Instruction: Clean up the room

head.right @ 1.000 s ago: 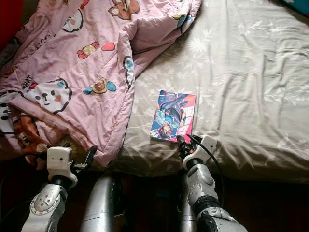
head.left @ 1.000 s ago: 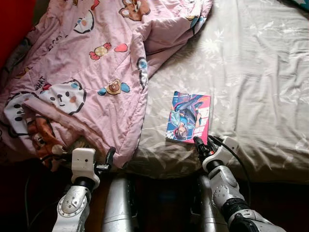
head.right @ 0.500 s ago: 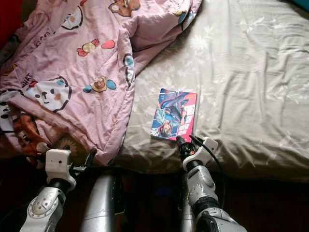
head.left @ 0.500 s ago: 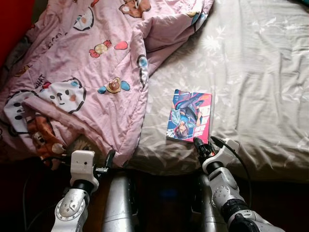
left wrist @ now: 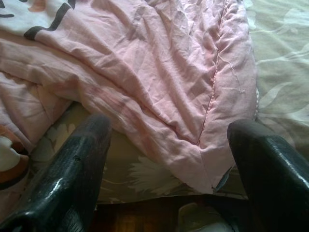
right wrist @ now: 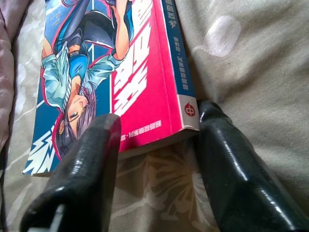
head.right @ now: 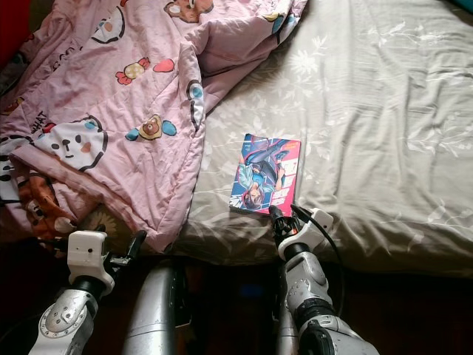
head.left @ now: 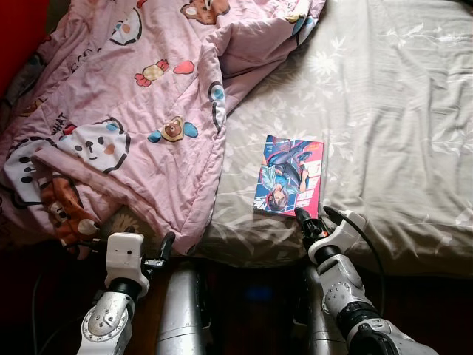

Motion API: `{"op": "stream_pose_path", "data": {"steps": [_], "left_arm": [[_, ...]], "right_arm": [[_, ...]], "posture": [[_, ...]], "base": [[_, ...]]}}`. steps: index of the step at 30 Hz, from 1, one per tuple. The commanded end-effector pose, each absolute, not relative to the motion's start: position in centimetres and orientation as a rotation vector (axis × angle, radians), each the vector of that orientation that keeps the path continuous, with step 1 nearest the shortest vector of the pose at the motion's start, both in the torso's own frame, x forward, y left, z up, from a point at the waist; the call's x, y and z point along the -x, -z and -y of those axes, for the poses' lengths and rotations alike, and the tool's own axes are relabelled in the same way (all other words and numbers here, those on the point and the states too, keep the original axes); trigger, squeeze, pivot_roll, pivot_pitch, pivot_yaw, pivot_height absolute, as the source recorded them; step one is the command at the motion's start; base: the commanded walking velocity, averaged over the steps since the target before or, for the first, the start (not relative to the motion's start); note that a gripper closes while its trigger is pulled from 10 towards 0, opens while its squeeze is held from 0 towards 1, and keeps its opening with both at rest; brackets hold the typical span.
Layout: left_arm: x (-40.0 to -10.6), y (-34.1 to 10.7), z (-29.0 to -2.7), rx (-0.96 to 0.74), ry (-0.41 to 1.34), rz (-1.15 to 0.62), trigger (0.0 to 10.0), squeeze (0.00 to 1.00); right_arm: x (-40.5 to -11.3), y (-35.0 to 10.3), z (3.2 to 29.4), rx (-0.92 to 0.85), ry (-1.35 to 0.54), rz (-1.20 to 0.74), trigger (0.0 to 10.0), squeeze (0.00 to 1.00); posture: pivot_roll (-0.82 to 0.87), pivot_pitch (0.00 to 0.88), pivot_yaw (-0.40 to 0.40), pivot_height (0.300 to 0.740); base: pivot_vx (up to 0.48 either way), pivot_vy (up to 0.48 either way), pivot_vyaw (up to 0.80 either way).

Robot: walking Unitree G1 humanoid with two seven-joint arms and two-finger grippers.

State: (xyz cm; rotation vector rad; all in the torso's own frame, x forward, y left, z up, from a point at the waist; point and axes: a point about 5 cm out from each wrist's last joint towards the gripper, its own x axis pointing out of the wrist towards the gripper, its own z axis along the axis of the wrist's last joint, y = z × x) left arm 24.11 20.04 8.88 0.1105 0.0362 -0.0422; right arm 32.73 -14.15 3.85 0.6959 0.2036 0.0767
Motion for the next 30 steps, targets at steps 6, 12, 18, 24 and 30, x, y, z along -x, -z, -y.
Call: {"op": "stream_pose_path", "data": {"steps": [6,12,18,24,30], "left_arm": [[-23.3,-8.2,-20.4,-0.136,0.043,-0.077,10.0,0.0],[-23.2,-8.1,-20.4,-0.137,0.044,-0.081,10.0,0.0],[-23.4,-8.0,-20.4,-0.138,0.043,-0.082,10.0,0.0],[-23.8,-8.0,-20.3,-0.136,0.041,-0.078,10.0,0.0],[-24.7,-8.0,-20.0,-0.127,0.037,-0.065,10.0,0.0]], "right_arm": [[-31.9,-2.6,13.4,-0.711,-0.084,-0.261,0.0,0.0],[-31.8,-2.5,13.4,-0.711,-0.084,-0.264,0.0,0.0],[-31.9,-2.7,13.3,-0.71,-0.086,-0.261,0.0,0.0],[-32.4,-3.4,13.6,-0.671,-0.081,-0.223,0.0,0.0],[-32.9,-4.8,14.3,-0.616,-0.077,-0.106,0.0,0.0]], "posture": [[0.14,0.409,0.105,0.588],[0.14,0.405,0.105,0.588],[0.14,0.396,0.105,0.588],[0.13,0.386,0.1,0.588],[0.1,0.357,0.085,0.588]], "base": [[0.0,0.0,0.0],[0.0,0.0,0.0],[0.0,0.0,0.0],[0.0,0.0,0.0],[0.0,0.0,0.0]]}}
